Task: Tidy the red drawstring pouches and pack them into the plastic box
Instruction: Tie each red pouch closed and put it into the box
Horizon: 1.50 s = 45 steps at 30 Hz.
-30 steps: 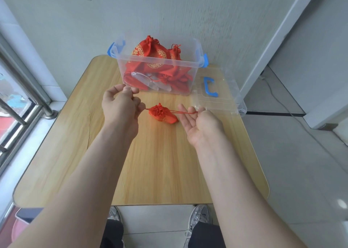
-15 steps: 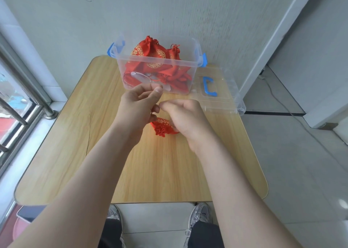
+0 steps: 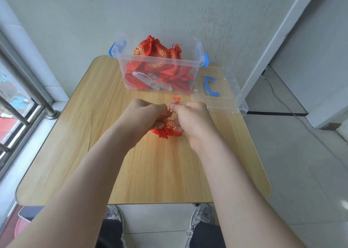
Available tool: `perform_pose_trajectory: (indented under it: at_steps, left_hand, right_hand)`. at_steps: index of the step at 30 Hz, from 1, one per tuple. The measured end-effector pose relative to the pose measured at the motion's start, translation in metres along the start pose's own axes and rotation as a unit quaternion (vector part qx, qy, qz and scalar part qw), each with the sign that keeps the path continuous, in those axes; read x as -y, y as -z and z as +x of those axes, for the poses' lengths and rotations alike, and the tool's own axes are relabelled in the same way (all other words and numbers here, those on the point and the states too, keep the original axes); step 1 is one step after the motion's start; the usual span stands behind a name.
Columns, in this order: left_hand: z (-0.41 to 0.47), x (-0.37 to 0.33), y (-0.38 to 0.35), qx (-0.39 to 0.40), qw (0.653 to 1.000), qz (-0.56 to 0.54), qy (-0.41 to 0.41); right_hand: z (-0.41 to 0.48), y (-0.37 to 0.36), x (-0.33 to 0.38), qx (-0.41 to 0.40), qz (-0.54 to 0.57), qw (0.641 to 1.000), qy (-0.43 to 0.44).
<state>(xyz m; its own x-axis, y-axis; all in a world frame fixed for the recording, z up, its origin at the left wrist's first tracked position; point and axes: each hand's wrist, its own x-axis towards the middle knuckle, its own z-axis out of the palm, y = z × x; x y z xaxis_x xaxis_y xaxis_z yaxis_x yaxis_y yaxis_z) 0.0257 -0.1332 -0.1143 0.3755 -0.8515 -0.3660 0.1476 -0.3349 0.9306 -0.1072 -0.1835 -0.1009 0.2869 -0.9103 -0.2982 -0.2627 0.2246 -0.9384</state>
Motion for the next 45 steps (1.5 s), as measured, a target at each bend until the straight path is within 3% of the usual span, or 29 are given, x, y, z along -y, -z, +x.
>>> perform_pose_trajectory:
  at_steps: [5,10,15,19,26,35,40,45]
  left_hand:
    - [0.003,0.004,0.004,-0.016,1.0,0.001,0.02]
    - [0.003,0.007,0.004,0.01,0.999,0.035,0.024]
    - [0.0,0.006,0.007,0.058,0.984,0.168,-0.017]
    - [-0.005,0.005,0.008,0.099,0.965,0.243,-0.031]
    - [-0.009,0.001,0.01,0.132,0.974,0.185,-0.018]
    - [-0.009,0.001,0.01,0.091,0.981,0.166,-0.04]
    - [-0.005,0.004,0.013,0.04,0.985,0.158,-0.054]
    - [-0.004,0.004,0.013,0.047,0.988,0.139,-0.052]
  right_hand:
    - [0.006,-0.001,-0.002,-0.015,-0.024,1.0,-0.004]
    - [0.005,0.004,0.0,0.002,0.029,1.0,-0.003]
    - [0.002,0.015,0.002,0.065,-0.01,0.996,0.056]
    - [0.004,0.017,-0.003,0.064,-0.058,0.993,0.085]
    - [0.011,0.018,-0.011,0.038,-0.089,0.99,0.105]
    - [0.011,0.018,-0.013,0.041,-0.145,0.98,0.133]
    - [0.004,0.019,-0.01,0.067,-0.245,0.951,0.177]
    - [0.001,0.018,-0.011,0.046,-0.293,0.931,0.214]
